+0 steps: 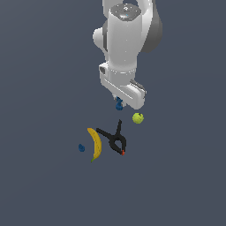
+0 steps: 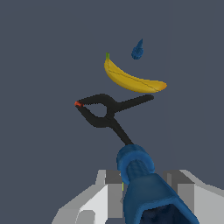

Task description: Pick up a designated object from a clutter of objects.

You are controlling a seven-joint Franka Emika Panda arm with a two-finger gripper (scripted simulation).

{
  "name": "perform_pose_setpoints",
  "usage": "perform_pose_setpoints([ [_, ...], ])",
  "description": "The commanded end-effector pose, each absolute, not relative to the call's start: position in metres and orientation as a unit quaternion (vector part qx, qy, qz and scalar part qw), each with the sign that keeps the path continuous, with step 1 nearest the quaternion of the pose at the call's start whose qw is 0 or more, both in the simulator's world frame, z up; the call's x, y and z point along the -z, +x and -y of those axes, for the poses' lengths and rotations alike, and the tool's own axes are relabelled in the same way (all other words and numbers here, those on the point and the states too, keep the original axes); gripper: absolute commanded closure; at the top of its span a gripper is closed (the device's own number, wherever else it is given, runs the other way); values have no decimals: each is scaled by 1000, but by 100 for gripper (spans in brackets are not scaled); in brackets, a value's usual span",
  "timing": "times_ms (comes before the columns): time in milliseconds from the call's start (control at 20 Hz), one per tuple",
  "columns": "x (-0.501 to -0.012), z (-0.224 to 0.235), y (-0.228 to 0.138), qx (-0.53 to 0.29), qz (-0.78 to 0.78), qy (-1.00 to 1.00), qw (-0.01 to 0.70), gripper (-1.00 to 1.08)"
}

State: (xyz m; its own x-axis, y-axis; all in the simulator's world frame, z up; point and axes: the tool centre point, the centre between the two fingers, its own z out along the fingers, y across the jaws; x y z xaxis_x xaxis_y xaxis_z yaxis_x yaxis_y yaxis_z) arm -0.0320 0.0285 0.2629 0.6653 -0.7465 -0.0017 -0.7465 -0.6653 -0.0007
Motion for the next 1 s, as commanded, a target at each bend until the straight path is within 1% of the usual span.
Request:
perform_pose_setpoints([
  [0, -281, -21, -46, -1, -409, -913, 1, 108],
  [500, -342, 5, -88, 0, -409, -912, 0, 108],
  [950, -368, 16, -103, 0, -409, -912, 0, 108],
])
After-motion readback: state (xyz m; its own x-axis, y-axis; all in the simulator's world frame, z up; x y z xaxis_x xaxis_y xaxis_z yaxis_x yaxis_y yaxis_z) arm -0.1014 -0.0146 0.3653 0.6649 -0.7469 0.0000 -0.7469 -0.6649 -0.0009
